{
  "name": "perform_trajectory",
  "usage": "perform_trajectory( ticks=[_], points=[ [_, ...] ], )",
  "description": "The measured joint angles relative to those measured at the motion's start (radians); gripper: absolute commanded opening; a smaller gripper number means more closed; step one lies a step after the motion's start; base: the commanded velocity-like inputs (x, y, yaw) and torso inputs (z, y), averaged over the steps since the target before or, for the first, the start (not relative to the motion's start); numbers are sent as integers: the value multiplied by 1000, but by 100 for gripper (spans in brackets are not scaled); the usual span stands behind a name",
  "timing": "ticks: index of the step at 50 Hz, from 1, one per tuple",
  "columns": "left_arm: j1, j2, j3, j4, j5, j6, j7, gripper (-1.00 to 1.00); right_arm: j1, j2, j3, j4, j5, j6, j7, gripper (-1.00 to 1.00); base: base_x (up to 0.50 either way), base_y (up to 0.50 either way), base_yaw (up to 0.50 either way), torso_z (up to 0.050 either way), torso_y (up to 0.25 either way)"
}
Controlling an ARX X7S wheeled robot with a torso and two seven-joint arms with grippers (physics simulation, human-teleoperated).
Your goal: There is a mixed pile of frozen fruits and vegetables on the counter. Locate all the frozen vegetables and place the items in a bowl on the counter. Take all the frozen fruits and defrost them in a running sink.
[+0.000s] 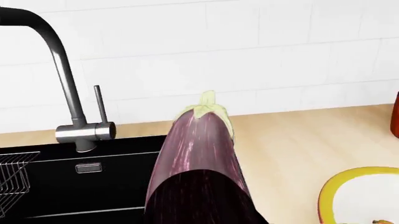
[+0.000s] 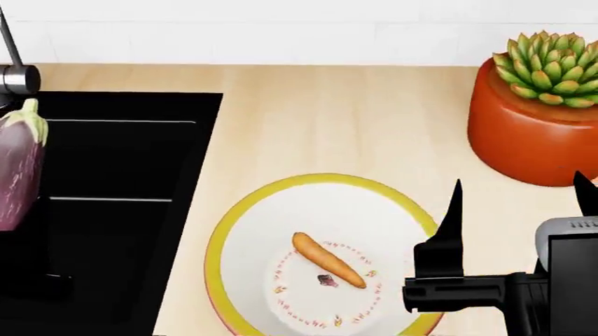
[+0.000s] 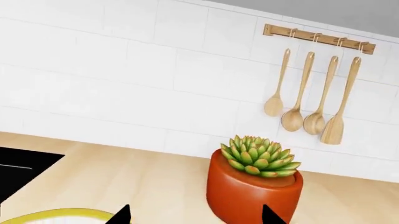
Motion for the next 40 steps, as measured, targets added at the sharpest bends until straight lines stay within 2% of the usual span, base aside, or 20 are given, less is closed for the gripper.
perform_trajectory(
  ticks=[9,24,40],
  points=[
    [1,-4,6,-1,0,6,0,-100,0,4,-10,-5,-7,-2,-2,100,277,-476,0,0,0],
    [-1,14,52,5,-16,13,27,-100,2,6,-17,-8,-4,0,4,100,16,-6,0,0,1],
    [-49,96,192,-7,-40,-8,69,-100,0,12,-23,-8,-4,-5,2,100,0,0,0,0,0]
  ],
)
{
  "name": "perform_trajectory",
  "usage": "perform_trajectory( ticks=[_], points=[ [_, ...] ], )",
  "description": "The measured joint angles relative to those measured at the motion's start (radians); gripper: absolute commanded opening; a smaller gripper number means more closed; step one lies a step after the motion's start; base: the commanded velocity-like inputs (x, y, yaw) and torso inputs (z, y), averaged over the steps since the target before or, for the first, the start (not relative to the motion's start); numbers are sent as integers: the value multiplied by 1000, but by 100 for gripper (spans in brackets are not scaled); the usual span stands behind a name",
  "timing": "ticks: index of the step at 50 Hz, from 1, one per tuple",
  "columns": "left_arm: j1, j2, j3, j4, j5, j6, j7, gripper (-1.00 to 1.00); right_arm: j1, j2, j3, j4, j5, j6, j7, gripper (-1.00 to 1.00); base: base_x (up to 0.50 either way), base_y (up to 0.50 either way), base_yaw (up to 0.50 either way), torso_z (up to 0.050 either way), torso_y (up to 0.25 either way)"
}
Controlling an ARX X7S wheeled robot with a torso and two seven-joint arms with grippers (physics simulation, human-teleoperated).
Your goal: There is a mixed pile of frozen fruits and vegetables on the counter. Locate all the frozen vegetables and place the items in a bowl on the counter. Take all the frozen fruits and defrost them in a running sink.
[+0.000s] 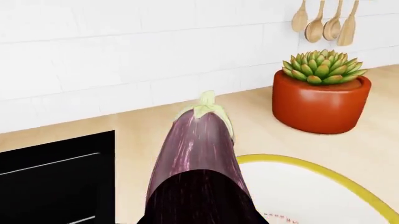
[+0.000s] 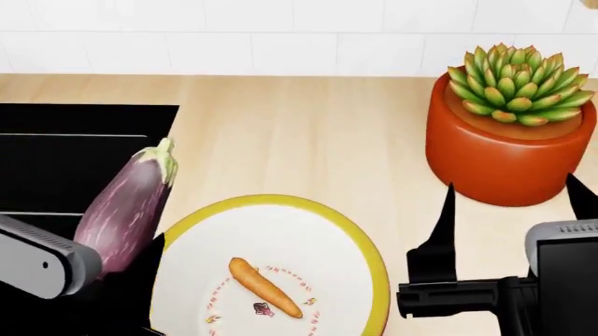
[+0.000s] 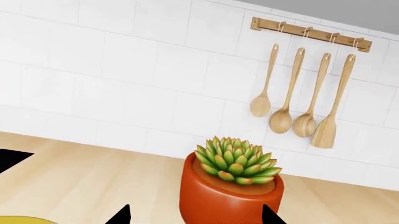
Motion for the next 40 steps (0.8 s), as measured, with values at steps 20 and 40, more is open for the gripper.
perform_trajectory(
  ticks=[20,40],
  points=[
    [-47,86,176,-85,54,3,78,-100,-2,5,-19,6,-11,-5,-7,100,0,0,0,0,0],
    [-74,128,307,-180,146,30,133,-100,-5,8,-29,12,-19,-12,-10,100,0,0,0,0,0]
  ],
)
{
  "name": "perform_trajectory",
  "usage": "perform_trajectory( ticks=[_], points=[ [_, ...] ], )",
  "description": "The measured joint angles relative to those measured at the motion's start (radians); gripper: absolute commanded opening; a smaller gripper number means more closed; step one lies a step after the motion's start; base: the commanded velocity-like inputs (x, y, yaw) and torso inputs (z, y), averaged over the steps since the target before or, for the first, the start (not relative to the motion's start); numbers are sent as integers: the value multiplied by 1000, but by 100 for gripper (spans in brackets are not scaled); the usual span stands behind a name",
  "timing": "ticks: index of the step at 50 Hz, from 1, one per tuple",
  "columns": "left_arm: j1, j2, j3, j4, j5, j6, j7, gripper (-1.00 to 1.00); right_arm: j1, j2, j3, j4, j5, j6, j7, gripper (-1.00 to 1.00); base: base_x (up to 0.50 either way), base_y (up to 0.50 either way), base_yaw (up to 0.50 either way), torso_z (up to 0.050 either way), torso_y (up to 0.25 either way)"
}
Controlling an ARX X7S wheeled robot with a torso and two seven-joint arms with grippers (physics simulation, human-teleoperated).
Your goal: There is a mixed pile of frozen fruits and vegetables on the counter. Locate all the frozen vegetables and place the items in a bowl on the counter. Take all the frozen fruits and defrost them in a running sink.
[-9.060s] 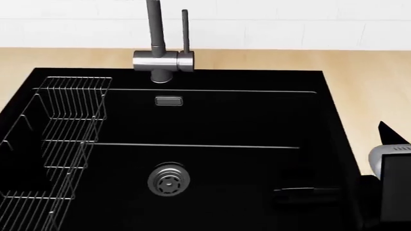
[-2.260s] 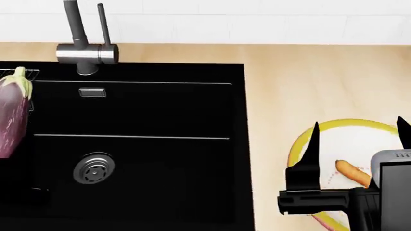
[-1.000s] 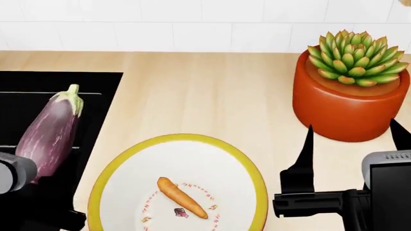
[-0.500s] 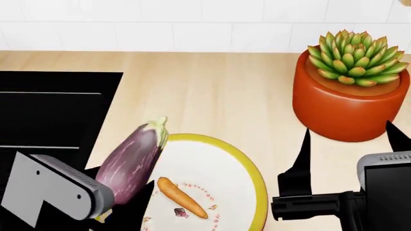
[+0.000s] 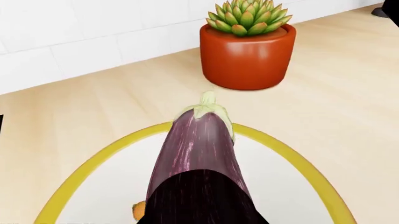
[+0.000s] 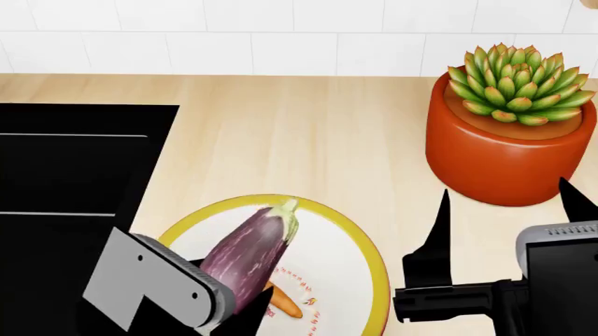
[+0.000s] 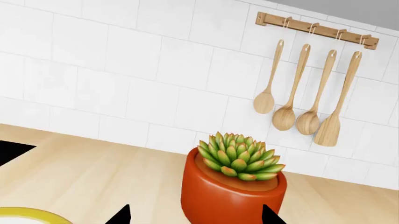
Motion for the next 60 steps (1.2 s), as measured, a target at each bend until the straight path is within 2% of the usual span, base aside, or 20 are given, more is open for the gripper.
perform_trajectory(
  ticks=[21,22,34,44,60],
  points=[
    [3,5,69,-54,62,39,32,-100,-4,1,-13,11,-13,-13,-8,100,0,0,0,0,0],
    [2,6,70,-54,61,38,32,100,-5,1,-13,11,-14,-13,-9,100,0,0,0,0,0],
    [-14,6,44,-32,18,16,-19,100,-4,2,-19,17,-18,-19,-11,100,0,0,0,0,0],
    [-30,-6,-22,24,-70,-13,-89,100,-6,2,-22,17,-19,-21,-10,100,0,0,0,0,0],
    [-1,-133,-216,98,-156,43,-126,100,-17,2,-14,19,-34,-50,-17,100,0,0,0,0,0]
  ],
)
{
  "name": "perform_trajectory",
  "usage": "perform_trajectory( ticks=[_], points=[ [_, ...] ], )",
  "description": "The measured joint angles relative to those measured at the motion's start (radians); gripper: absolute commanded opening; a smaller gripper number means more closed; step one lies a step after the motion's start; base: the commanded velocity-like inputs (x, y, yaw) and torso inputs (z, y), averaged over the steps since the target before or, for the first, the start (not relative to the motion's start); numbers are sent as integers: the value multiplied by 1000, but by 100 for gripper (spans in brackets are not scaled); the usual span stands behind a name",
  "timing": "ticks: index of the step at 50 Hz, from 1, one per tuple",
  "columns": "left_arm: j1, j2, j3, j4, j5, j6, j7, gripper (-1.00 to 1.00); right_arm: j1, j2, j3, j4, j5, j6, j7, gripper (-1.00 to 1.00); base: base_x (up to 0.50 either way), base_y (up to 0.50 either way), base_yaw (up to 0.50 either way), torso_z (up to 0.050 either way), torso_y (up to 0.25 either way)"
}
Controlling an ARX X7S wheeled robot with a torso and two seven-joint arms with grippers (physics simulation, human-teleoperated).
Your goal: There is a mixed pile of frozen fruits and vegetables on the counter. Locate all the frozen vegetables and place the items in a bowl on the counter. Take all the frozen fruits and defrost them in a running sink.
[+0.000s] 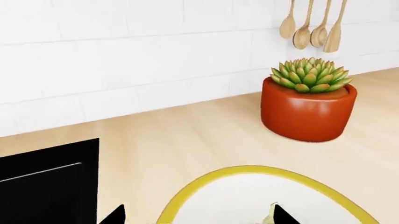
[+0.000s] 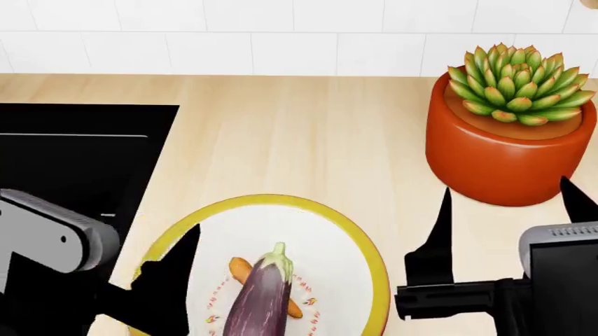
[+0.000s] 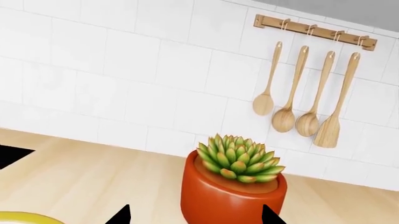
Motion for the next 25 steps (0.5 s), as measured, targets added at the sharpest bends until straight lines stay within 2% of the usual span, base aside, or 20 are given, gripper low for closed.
perform_trajectory(
  ticks=[21,25],
  points=[
    [113,-152,-230,18,-14,118,45,100,-1,9,12,-14,1,-9,12,100,0,0,0,0,0],
    [125,-166,-254,19,-20,131,50,100,1,14,16,-17,2,-7,15,100,0,350,0,0,0]
  ],
)
